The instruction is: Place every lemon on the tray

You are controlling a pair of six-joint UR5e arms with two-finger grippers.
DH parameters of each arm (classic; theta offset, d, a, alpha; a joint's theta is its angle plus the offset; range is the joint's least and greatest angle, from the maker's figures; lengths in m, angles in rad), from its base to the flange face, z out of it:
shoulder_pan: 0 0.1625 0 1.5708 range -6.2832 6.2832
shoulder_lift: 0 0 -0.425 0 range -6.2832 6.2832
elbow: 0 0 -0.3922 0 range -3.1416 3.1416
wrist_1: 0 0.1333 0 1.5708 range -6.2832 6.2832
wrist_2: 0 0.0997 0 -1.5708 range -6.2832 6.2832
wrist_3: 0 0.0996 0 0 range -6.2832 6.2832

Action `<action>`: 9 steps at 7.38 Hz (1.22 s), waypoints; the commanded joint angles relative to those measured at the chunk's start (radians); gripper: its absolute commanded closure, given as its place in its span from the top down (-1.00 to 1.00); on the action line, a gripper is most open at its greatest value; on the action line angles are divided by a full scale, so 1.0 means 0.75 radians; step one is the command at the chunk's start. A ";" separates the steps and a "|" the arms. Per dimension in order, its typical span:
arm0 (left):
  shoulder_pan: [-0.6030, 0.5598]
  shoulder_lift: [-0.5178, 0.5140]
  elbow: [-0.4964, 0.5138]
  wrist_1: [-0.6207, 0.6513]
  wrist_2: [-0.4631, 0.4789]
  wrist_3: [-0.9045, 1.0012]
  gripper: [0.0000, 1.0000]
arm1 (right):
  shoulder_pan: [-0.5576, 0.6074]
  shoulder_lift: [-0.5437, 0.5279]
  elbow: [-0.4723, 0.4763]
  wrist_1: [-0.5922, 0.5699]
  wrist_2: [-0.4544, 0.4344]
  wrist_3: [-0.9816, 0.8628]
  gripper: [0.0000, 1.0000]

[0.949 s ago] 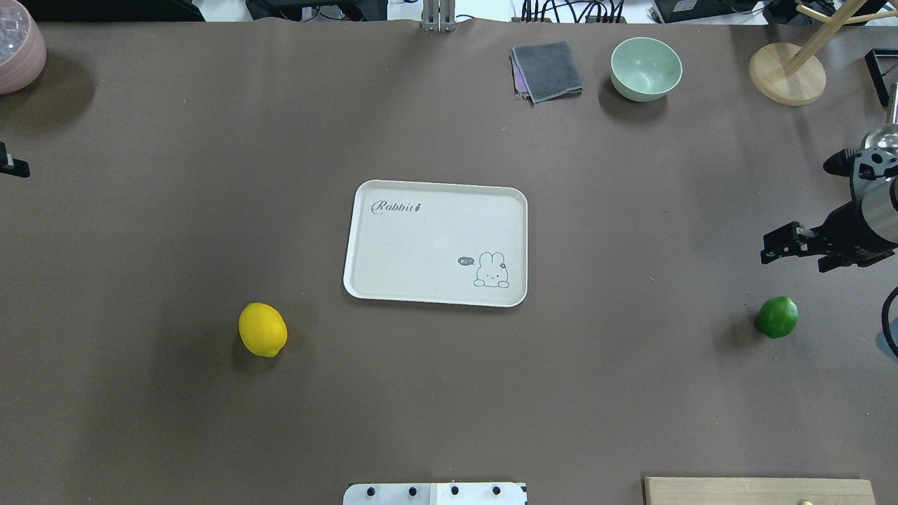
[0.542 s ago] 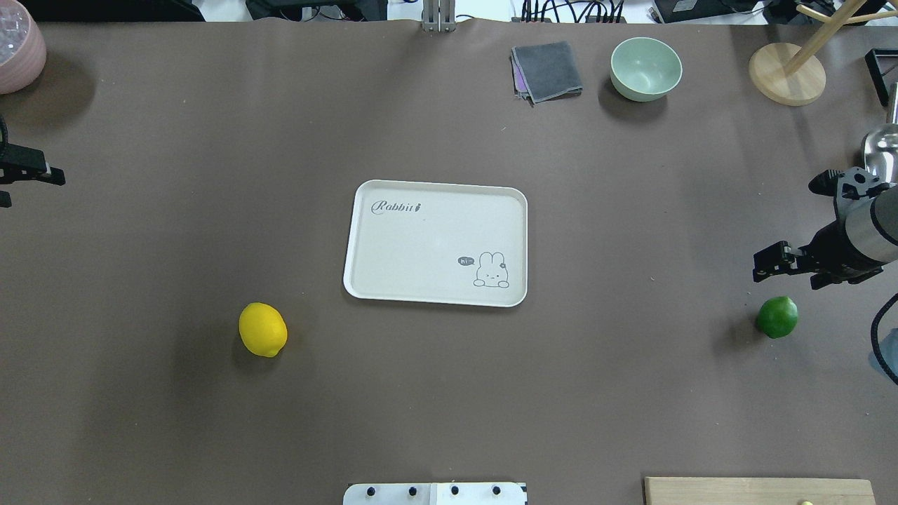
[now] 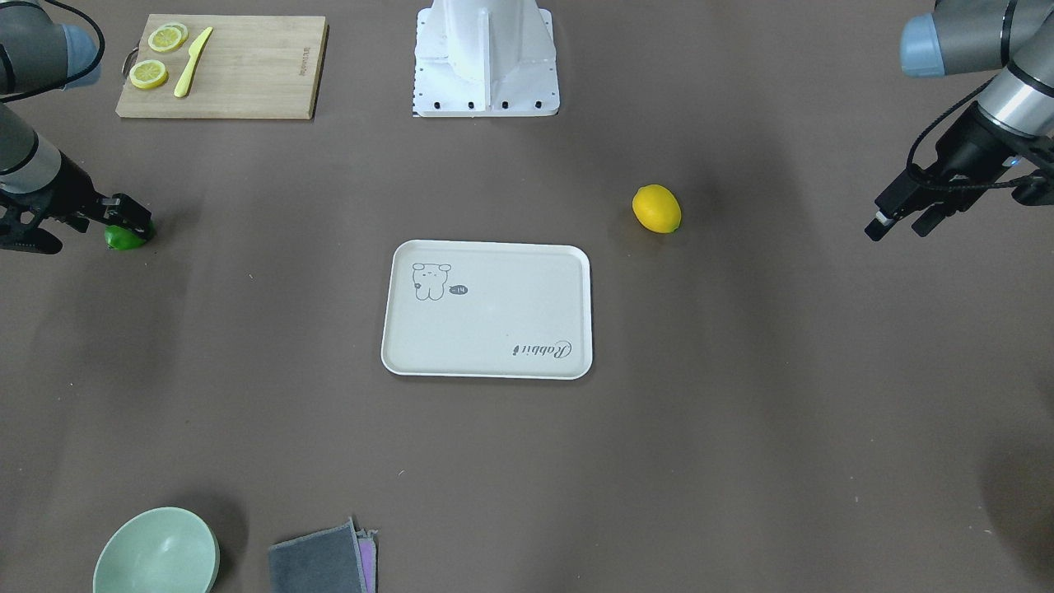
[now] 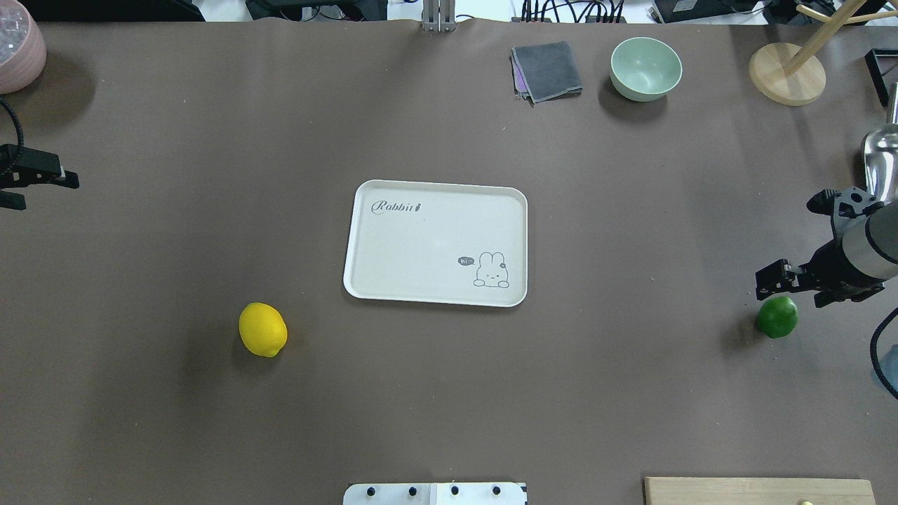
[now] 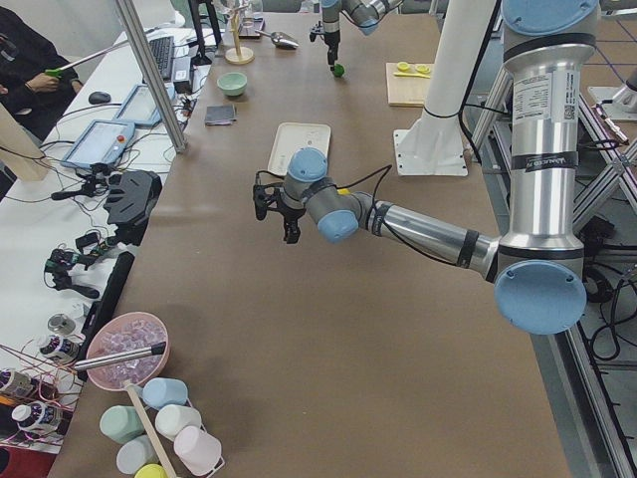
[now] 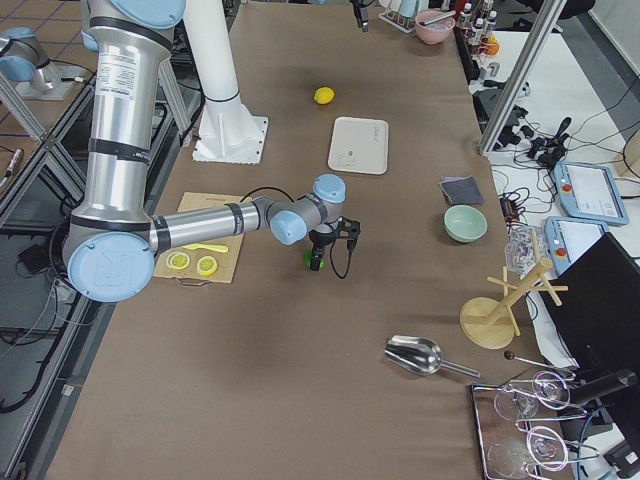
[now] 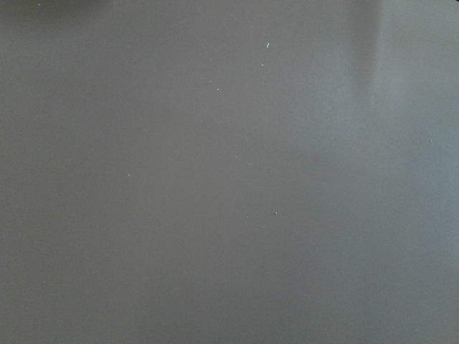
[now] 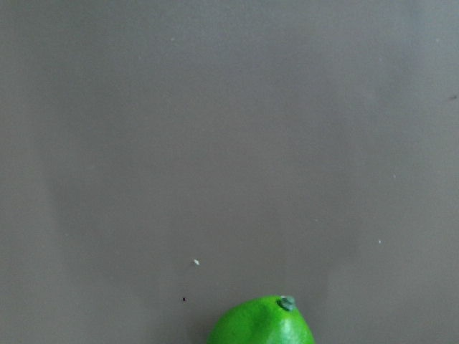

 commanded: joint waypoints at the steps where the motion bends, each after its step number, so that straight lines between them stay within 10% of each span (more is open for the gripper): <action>1: 0.002 -0.007 -0.002 0.000 0.000 0.005 0.96 | -0.055 -0.001 -0.007 0.004 -0.002 0.065 1.00; 2: 0.004 -0.015 0.000 0.000 0.000 0.008 0.96 | -0.057 0.001 -0.003 0.004 -0.004 0.067 0.80; 4: 0.004 -0.023 -0.006 0.000 0.000 0.008 0.96 | -0.053 0.003 -0.001 0.002 0.010 0.061 -0.75; 9: 0.053 -0.030 -0.034 0.004 0.035 -0.045 0.96 | 0.004 0.123 0.151 -0.015 0.102 0.067 -1.00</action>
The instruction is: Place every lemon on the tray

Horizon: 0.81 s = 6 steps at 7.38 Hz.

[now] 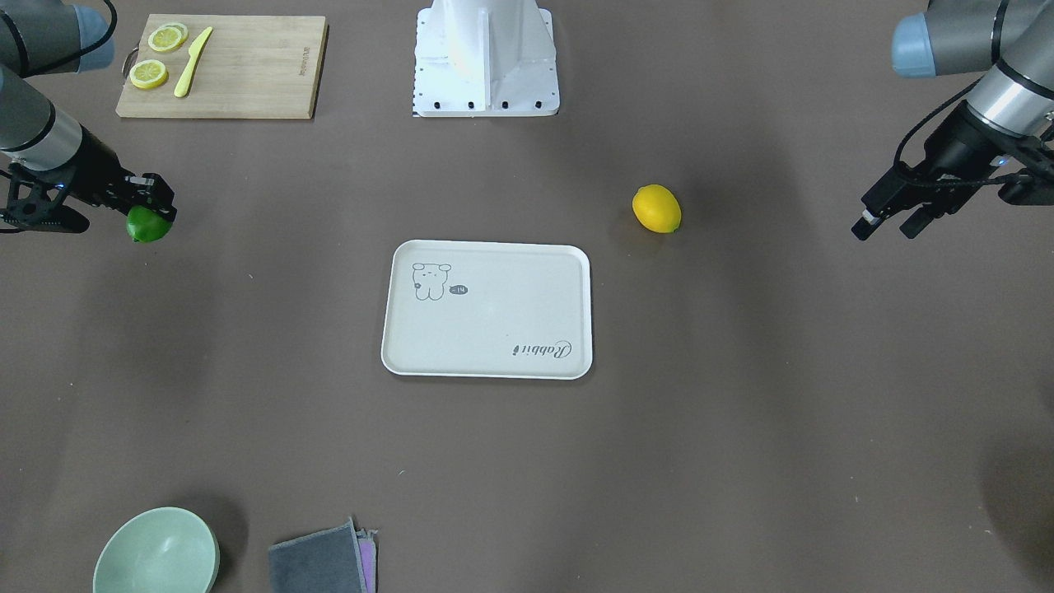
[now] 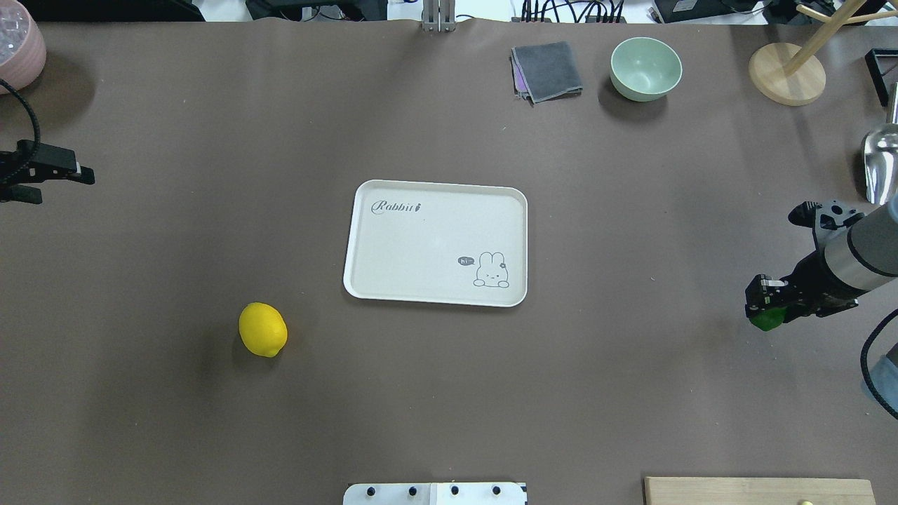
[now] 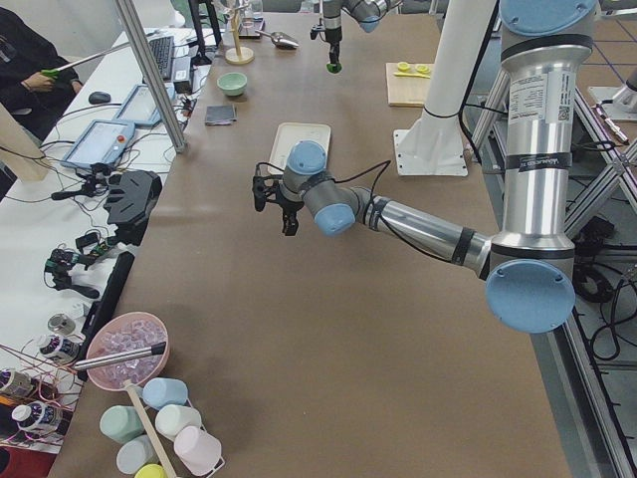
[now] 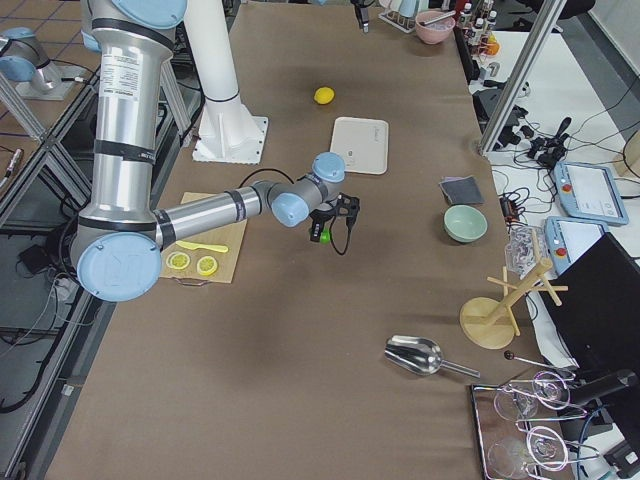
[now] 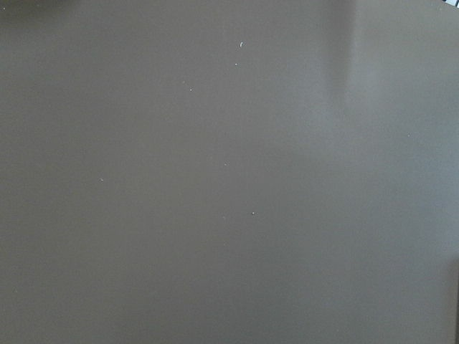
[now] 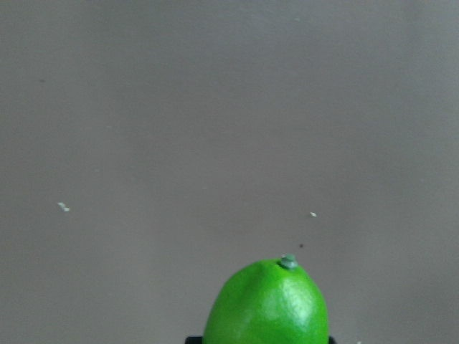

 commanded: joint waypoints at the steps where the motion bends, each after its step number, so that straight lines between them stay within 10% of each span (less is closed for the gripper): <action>1: 0.117 -0.007 -0.036 0.004 0.087 -0.150 0.96 | -0.013 0.128 -0.003 -0.004 -0.006 0.001 -1.00; 6: 0.530 -0.057 -0.231 0.258 0.453 -0.528 0.96 | -0.068 0.466 -0.122 -0.004 -0.037 0.103 -1.00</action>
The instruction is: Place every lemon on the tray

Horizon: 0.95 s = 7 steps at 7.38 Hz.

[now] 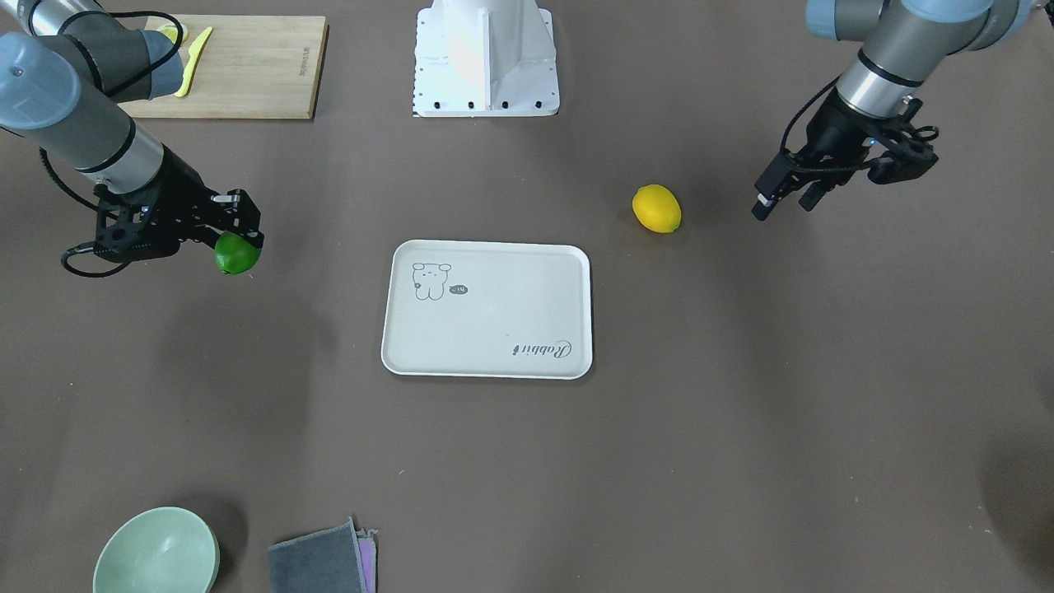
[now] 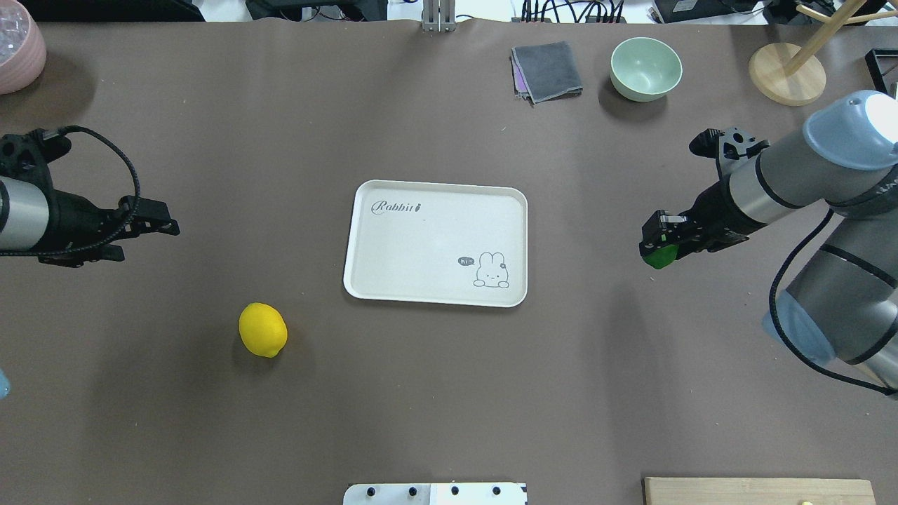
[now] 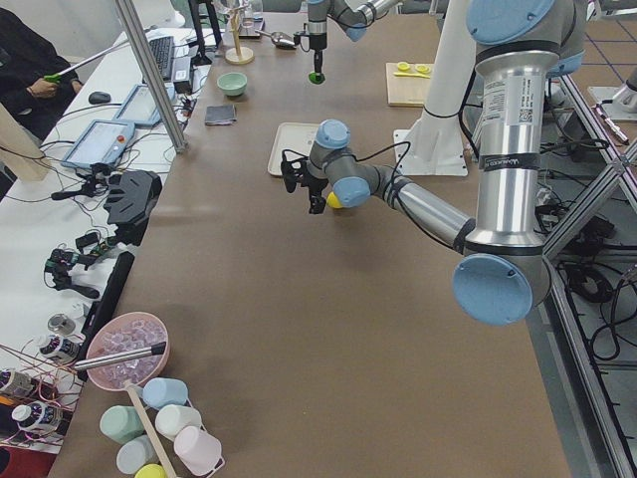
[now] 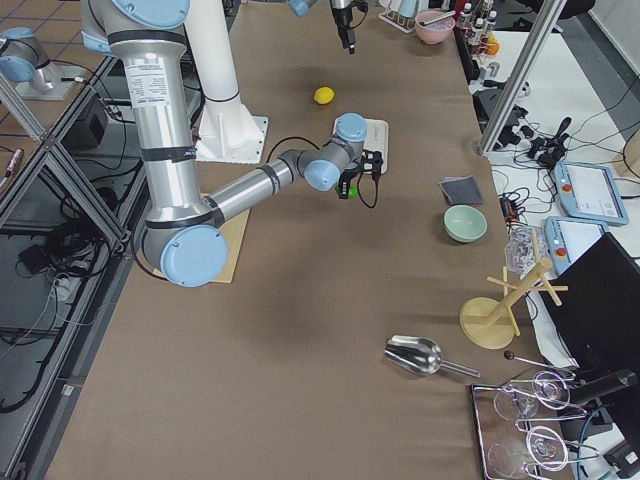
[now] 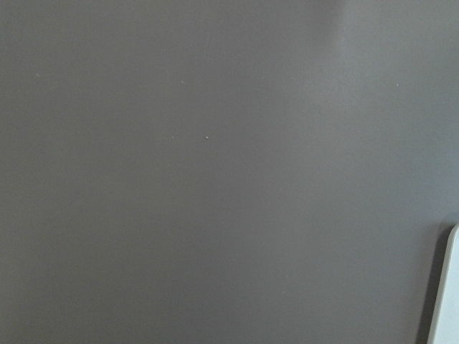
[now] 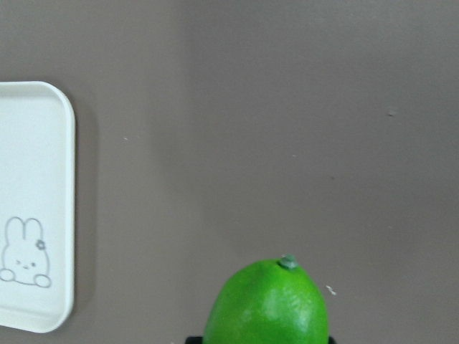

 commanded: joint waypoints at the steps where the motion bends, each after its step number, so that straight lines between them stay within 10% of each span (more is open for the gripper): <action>1: 0.212 -0.046 -0.016 0.054 0.188 -0.191 0.96 | -0.057 0.120 -0.025 0.000 -0.050 0.054 -1.00; 7: 0.432 -0.161 0.117 0.058 0.348 -0.304 0.96 | -0.170 0.433 -0.222 0.006 -0.162 0.201 -1.00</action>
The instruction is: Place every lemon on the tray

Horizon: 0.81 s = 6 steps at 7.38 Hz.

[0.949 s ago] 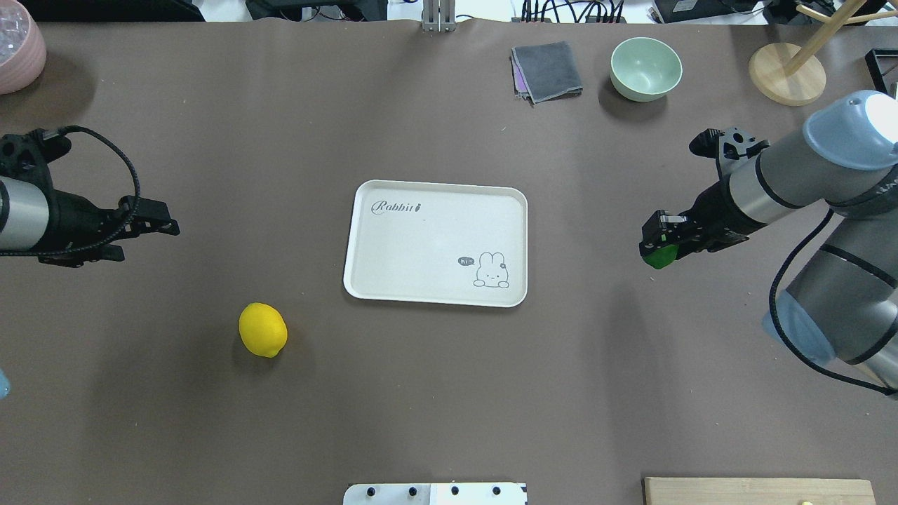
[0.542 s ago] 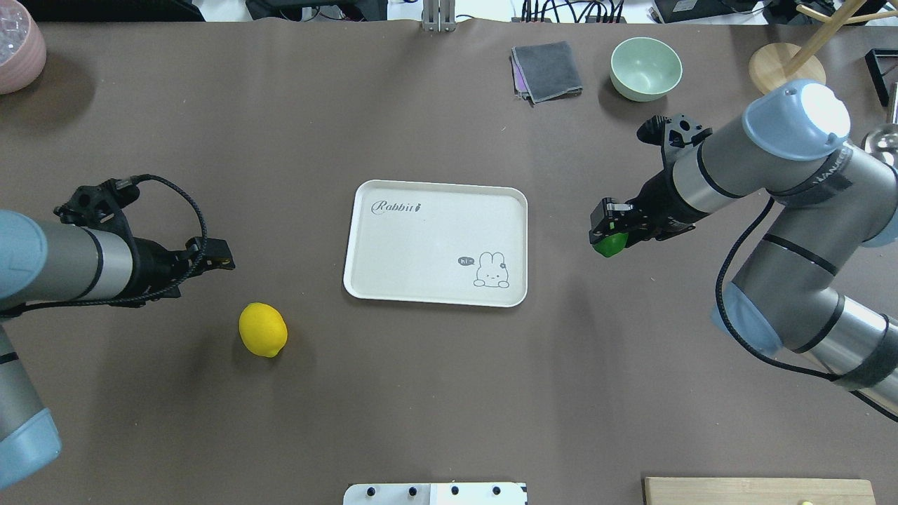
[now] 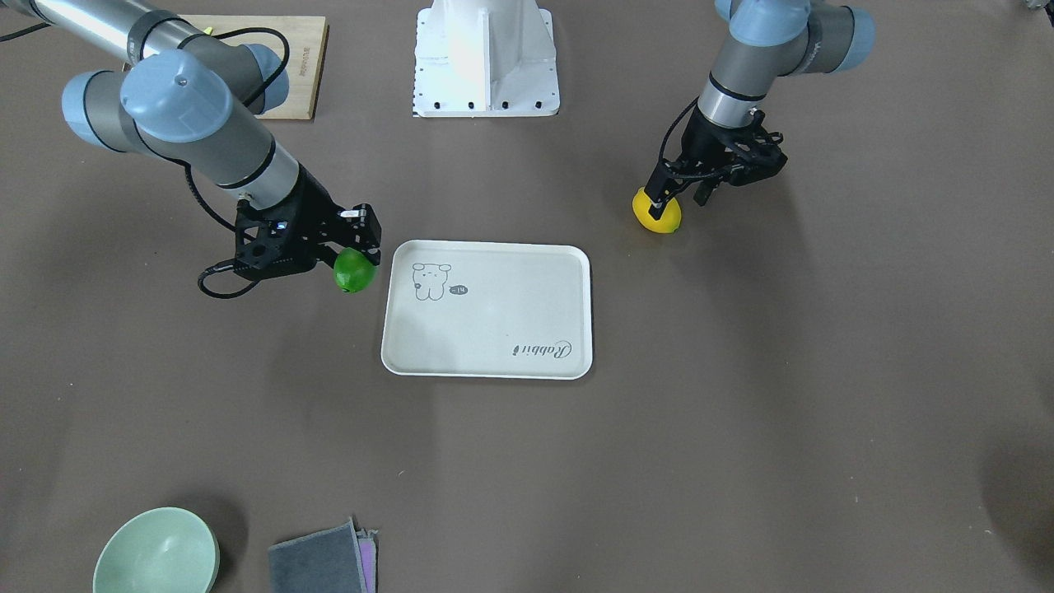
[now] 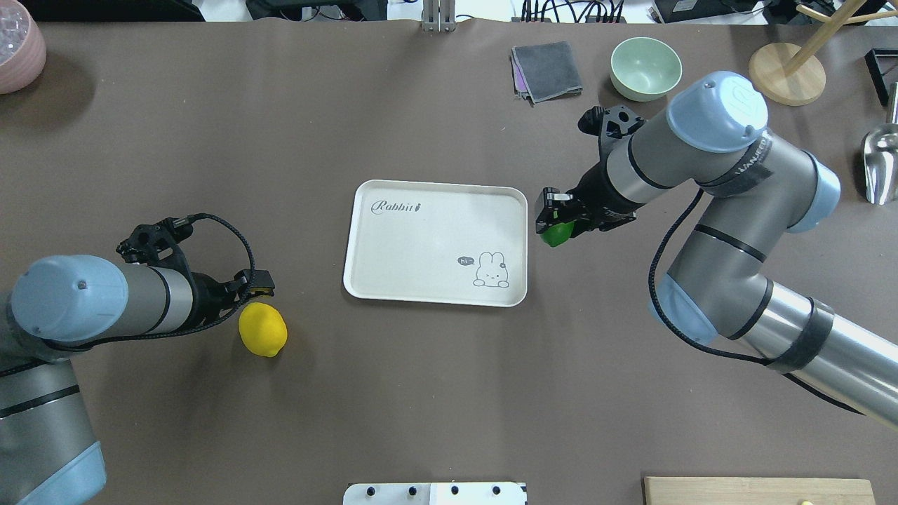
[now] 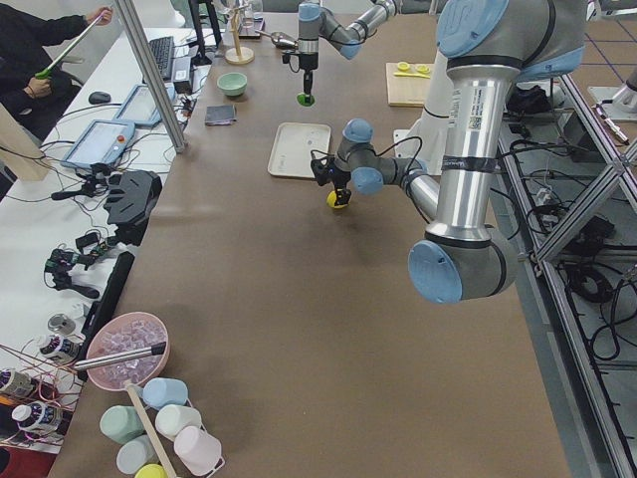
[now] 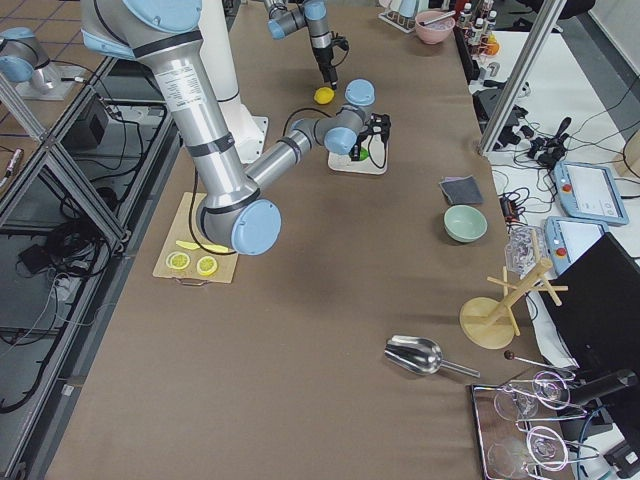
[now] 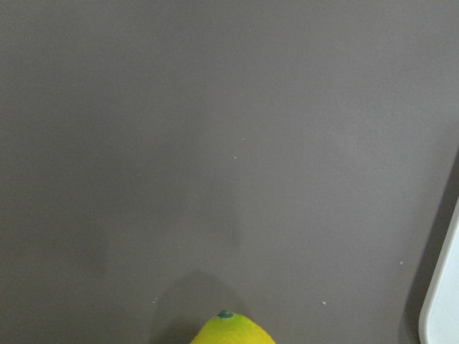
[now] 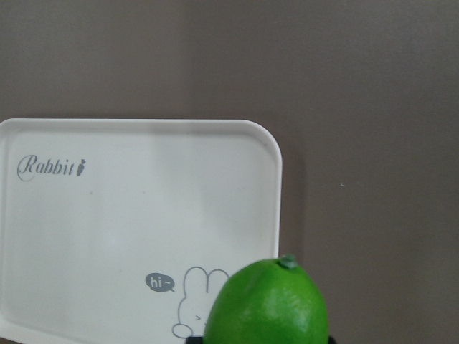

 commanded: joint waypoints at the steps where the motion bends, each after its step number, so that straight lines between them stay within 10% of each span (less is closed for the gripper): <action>1: 0.049 -0.002 0.024 0.000 0.010 -0.003 0.96 | -0.043 0.051 -0.032 0.011 -0.051 0.036 -1.00; 4: 0.092 -0.002 0.036 0.000 0.016 0.001 0.67 | -0.096 0.059 -0.036 0.017 -0.126 0.038 -1.00; 5: 0.095 -0.008 0.036 -0.002 0.036 -0.003 0.29 | -0.110 0.065 -0.036 0.017 -0.149 0.038 -1.00; 6: 0.097 -0.025 0.034 -0.011 0.032 -0.005 -0.70 | -0.124 0.088 -0.062 0.017 -0.165 0.038 -1.00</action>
